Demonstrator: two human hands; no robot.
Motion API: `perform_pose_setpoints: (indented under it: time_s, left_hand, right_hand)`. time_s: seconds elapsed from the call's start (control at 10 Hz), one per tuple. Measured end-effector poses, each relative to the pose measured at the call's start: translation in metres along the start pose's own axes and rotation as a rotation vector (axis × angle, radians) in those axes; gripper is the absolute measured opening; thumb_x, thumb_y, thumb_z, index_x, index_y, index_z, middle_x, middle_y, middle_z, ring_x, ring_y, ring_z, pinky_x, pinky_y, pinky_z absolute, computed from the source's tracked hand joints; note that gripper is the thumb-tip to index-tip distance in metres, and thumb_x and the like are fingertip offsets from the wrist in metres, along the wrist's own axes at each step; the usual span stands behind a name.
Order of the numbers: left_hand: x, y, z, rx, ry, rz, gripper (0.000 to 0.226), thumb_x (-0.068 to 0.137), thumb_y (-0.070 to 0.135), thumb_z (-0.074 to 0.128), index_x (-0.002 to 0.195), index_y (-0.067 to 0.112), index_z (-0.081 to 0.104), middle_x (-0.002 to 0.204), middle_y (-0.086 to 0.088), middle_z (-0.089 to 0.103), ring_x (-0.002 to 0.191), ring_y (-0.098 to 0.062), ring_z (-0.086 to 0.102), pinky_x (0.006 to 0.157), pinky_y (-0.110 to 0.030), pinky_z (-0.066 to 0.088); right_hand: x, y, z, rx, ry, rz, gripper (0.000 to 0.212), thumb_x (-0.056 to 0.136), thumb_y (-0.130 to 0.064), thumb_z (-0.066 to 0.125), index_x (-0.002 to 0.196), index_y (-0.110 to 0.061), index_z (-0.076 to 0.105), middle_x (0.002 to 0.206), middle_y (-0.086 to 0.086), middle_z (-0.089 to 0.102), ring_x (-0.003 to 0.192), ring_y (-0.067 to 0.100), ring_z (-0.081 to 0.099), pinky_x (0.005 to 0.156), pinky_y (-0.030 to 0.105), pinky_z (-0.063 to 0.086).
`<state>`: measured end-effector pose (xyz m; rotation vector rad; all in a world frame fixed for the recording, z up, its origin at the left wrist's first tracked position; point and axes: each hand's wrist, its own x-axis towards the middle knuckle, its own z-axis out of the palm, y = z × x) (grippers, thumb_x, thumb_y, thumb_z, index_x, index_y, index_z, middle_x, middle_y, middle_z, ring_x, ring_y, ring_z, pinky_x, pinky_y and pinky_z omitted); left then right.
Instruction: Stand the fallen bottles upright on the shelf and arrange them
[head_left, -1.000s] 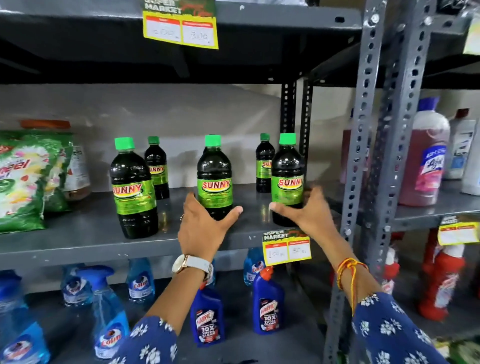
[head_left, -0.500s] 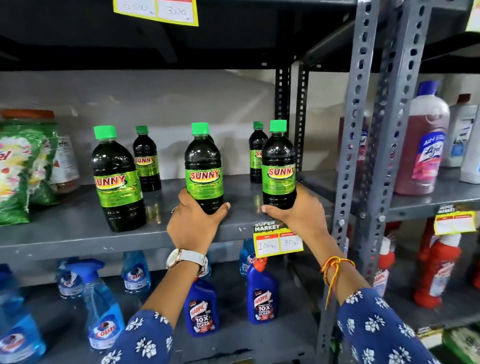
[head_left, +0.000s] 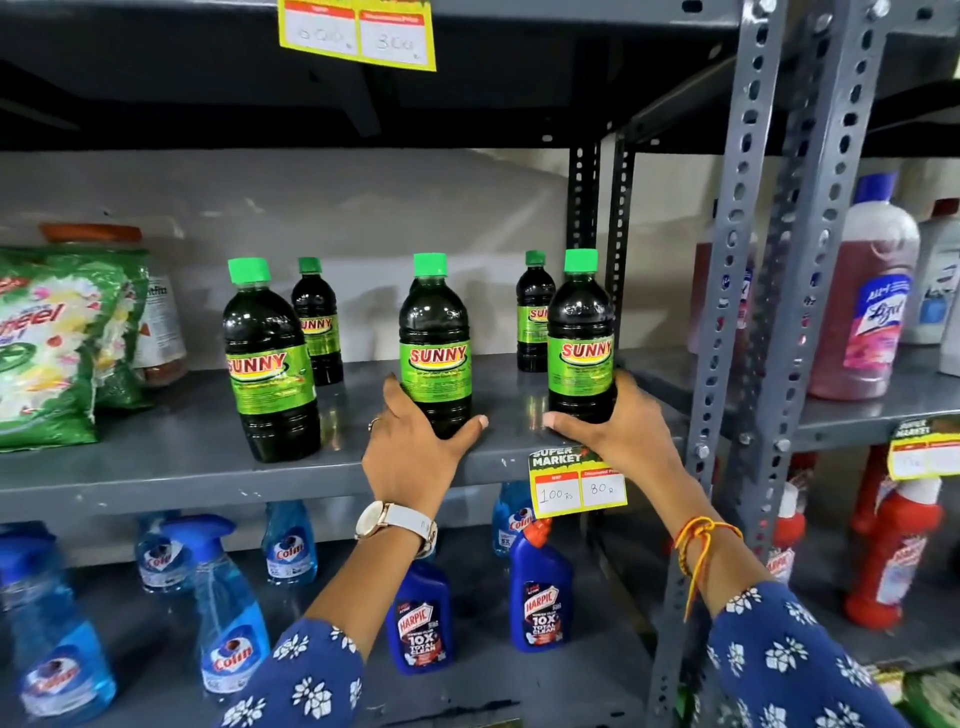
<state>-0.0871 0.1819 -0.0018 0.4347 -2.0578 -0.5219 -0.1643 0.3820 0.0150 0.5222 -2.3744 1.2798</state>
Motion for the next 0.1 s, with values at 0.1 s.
perform_pose_setpoints:
  time_s: [0.1]
  left_hand:
    - [-0.0101, -0.0051, -0.0021, -0.090, 0.008, 0.069, 0.090, 0.074, 0.053, 0.069, 0.134, -0.003, 0.033, 0.123, -0.024, 0.054, 0.110, -0.038, 0.053, 0.081, -0.044, 0.048]
  right_hand:
    - [-0.0114, 0.0043, -0.0010, 0.046, 0.199, -0.036, 0.082, 0.062, -0.059, 0.073, 0.126, -0.016, 0.043, 0.124, 0.006, 0.054, 0.117, 0.022, 0.051, 0.093, 0.035, 0.042]
